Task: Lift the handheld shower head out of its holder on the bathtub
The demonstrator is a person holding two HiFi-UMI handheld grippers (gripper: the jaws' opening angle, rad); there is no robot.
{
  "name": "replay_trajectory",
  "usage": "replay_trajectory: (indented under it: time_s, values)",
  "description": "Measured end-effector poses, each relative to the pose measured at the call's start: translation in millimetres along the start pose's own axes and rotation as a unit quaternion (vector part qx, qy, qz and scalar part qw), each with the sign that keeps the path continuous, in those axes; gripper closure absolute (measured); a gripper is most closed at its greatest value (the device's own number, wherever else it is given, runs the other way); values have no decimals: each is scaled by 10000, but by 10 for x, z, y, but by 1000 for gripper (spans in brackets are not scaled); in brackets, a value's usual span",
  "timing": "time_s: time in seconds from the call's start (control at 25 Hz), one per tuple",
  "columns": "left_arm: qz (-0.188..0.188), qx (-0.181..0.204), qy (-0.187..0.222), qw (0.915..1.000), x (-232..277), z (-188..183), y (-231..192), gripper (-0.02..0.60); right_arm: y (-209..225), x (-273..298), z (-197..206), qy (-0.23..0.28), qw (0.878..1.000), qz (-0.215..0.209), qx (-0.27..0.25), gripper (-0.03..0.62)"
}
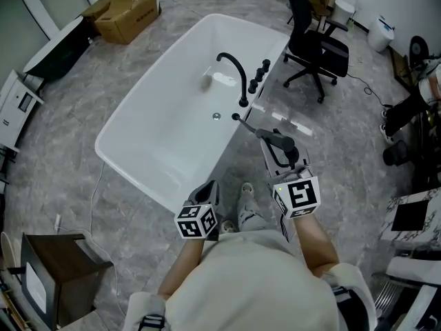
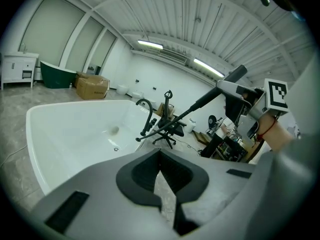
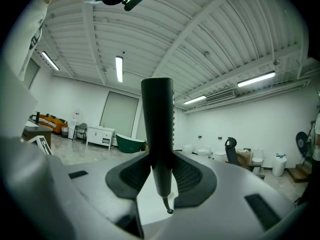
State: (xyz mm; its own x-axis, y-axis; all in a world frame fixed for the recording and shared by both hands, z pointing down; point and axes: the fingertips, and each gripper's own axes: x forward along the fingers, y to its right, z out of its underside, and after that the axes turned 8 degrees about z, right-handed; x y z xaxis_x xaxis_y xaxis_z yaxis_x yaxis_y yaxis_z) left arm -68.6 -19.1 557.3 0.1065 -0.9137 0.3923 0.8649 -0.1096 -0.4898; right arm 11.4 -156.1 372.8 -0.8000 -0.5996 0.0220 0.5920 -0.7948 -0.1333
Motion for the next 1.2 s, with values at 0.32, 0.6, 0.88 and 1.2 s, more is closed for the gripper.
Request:
replay_trajectory:
  time_s: [0.32,0.6,0.88,1.2]
  values:
    - [20,116,23,9999,-115,43,9,561,-66,-340,-263,338,9994,89,32,450]
    - [5,172,73,9998,-156,50,19,561,-42,-546,-461,624,9978,180,104,450]
    - [19,211,98,9997,-162,2,37,561,-33,-572,-535,683,9974,199,123,450]
    - [23,196,95,9998,-151,12,31,561,-42,-572,-512,676,9975,185,131,450]
